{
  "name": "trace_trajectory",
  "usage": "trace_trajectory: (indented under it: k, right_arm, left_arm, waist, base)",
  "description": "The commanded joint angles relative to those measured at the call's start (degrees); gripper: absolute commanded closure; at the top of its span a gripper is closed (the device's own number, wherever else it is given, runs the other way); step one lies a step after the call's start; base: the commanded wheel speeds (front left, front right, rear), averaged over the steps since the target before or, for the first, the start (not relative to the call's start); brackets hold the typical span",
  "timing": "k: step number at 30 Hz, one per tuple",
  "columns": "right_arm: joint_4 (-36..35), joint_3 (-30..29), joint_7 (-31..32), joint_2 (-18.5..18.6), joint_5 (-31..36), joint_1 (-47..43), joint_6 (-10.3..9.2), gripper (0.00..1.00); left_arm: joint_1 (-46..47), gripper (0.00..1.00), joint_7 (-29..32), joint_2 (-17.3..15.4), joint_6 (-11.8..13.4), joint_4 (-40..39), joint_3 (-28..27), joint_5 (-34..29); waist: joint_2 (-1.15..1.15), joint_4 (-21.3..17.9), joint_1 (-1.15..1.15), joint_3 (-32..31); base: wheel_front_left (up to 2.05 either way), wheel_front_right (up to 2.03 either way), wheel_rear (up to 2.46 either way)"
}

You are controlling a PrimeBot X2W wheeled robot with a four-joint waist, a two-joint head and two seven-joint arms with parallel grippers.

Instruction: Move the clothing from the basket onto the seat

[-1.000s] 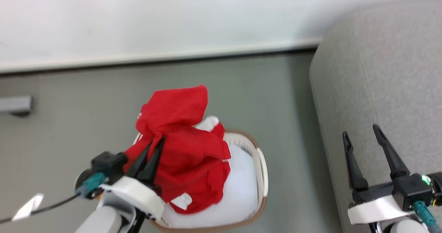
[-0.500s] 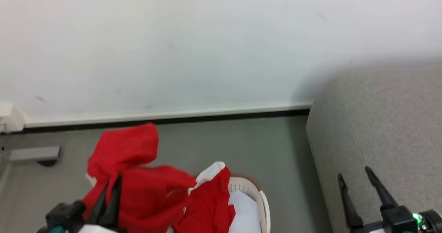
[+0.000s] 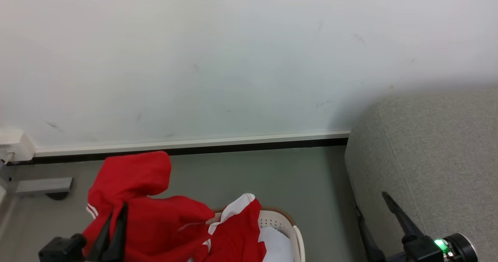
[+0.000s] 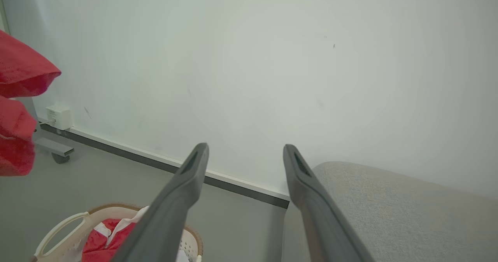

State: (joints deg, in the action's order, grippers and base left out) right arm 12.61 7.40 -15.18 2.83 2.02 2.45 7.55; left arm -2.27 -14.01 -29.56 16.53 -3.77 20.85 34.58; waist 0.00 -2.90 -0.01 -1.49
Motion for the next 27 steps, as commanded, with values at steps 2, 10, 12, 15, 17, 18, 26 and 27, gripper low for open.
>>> trace_trajectory:
  k: [2,10,12,15,17,18,26,27]
  right_arm:
    - [-1.24,3.66,0.04,0.10,-0.50,1.67,-0.12,0.00]
    - [-2.68,18.31,0.04,1.24,-2.62,7.11,-0.12,0.00]
    - [-2.04,22.44,0.15,1.75,-3.64,8.94,-0.12,0.00]
    - [-1.10,27.70,0.72,2.06,-4.95,11.88,-0.13,0.00]
    - [-0.29,30.30,0.81,2.07,-5.99,13.54,-0.13,0.00]
    - [-0.29,30.30,0.81,2.07,-5.99,13.54,-0.13,0.00]
    - [3.91,36.02,1.83,2.05,-8.61,18.45,-0.13,0.00]
    - [4.40,36.37,1.83,2.03,-8.78,18.85,-0.13,0.00]
  left_arm:
    - [0.62,1.00,0.75,-0.63,-0.24,-1.71,0.62,-0.05]
    - [5.54,1.00,4.30,-0.07,-2.05,-6.68,4.78,-2.46]
    - [7.20,1.00,5.32,0.66,-2.92,-7.29,6.62,-3.27]
    - [9.77,1.00,6.78,1.66,-4.33,-7.69,9.32,-4.39]
    - [11.23,1.00,7.47,2.64,-5.28,-7.35,10.99,-4.73]
    - [11.23,1.00,7.47,2.64,-5.28,-7.35,10.99,-4.73]
    - [16.10,1.00,9.22,7.00,-9.41,-5.26,18.30,-7.36]
    - [16.40,1.00,9.37,7.48,-9.95,-5.02,19.04,-7.43]
  waist:
    - [0.00,-0.33,0.01,-0.06]
    - [0.00,-0.83,0.01,-0.36]
    - [0.00,-0.93,0.01,-0.44]
    - [0.00,-1.06,0.01,-0.42]
    - [0.00,-1.10,0.01,-0.38]
    - [0.00,-1.10,0.01,-0.38]
    - [0.00,-0.94,0.01,0.06]
    - [0.00,-0.93,0.01,0.11]
  base:
    - [0.00,0.00,0.00]
    - [0.00,0.00,0.00]
    - [0.00,0.00,0.00]
    - [0.00,0.00,0.00]
    - [0.00,0.00,0.00]
    - [0.00,0.00,0.00]
    - [0.00,0.00,0.00]
    - [0.00,0.00,0.00]
